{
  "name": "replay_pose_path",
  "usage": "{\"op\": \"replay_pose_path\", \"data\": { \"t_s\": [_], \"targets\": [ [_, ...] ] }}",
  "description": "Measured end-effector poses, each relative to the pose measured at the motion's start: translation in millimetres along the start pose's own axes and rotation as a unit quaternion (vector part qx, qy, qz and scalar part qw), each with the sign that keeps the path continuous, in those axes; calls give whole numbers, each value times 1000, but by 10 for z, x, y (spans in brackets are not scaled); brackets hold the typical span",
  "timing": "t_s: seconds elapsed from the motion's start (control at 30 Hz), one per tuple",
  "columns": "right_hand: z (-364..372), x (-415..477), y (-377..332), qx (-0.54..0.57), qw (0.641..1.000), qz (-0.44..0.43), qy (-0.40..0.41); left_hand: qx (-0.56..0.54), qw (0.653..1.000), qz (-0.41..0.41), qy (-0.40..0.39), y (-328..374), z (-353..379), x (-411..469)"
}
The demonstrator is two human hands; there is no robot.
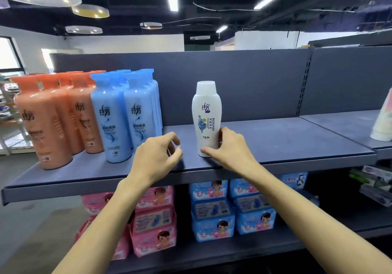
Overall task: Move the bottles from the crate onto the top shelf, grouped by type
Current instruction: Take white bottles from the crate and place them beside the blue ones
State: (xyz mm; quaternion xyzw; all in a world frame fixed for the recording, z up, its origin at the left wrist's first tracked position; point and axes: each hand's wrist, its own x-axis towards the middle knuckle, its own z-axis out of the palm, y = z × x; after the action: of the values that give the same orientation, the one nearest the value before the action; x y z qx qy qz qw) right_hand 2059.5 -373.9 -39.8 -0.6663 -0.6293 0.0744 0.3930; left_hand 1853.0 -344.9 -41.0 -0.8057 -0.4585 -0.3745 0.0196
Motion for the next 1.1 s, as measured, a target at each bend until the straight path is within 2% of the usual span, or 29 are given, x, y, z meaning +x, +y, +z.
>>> {"op": "replay_pose_path", "data": {
  "t_s": [0.13,0.27,0.6,1.1],
  "targets": [
    [54,56,-54,-35,999,8,36,5,1000,1,8,-49,25,20],
    [96,150,-70,-25,999,19,43,7,1000,5,15,-66,63,52],
    [225,484,-82,-16,1000,13,-2,11,1000,-4,14,-122,160,98],
    [661,1320,-88,26,998,-15,-52,78,994,51,56,-65,276,349]
  ]
}}
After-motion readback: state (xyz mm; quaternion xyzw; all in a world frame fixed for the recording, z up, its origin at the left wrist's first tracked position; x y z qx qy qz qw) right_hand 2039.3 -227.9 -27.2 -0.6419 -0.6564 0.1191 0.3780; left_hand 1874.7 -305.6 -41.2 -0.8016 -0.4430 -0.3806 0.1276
